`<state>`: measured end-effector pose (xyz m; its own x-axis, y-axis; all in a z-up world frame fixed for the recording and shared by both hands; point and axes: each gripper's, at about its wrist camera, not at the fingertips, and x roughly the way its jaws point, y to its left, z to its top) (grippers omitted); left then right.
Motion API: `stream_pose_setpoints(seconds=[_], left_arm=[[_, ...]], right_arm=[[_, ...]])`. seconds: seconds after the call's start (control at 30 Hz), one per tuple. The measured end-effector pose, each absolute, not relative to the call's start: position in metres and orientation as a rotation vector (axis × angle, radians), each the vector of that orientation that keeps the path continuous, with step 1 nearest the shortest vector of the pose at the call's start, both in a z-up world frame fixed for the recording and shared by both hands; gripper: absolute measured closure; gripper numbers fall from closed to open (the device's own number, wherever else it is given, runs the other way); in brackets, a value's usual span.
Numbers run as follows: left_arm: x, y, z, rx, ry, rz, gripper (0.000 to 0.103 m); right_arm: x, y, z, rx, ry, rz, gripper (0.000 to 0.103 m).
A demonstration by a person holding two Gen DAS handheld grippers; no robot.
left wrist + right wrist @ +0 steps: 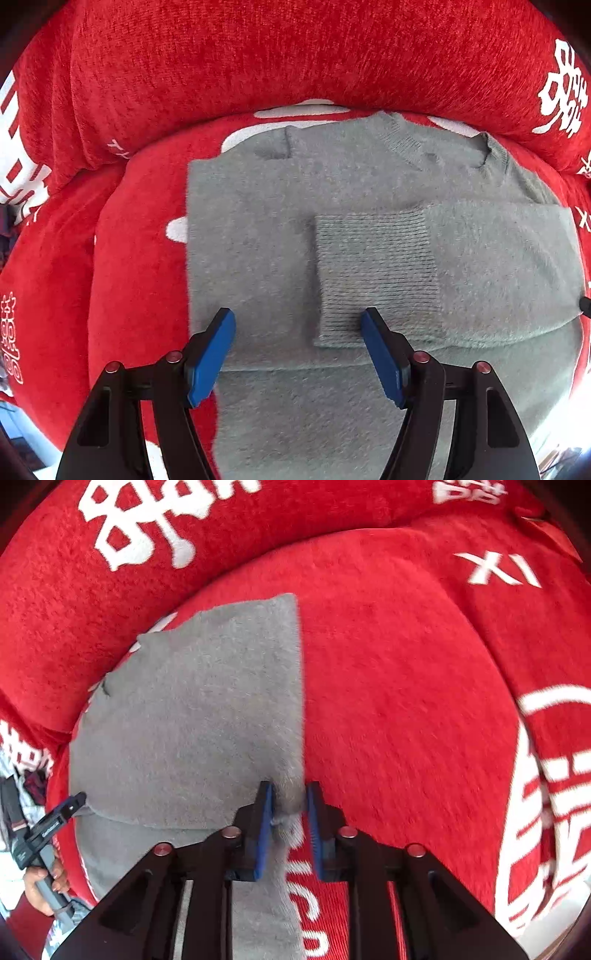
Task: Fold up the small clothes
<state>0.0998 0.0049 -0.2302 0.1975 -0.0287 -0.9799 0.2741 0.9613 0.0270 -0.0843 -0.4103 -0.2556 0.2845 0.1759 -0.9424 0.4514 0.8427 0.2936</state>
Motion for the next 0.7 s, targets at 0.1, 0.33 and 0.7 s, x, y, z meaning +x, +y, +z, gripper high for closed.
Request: stream_pose_setpoints(seconds=[0.1, 0.33, 0.7], left_arm=[[0.101, 0.01, -0.228, 0.215, 1.374, -0.193, 0.031], [0.095, 0.014, -0.225, 0.231, 1.419, -0.157, 0.031], [0.074, 0.015, -0.213, 0.24, 1.479, -0.157, 0.031]], right_arm=[[-0.091, -0.411, -0.246, 0.547, 1.324, -0.27, 0.074], [-0.094, -0.395, -0.224, 0.531, 1.308, -0.247, 0.074], [-0.1, -0.346, -0.227, 0.554, 1.378, -0.193, 0.067]])
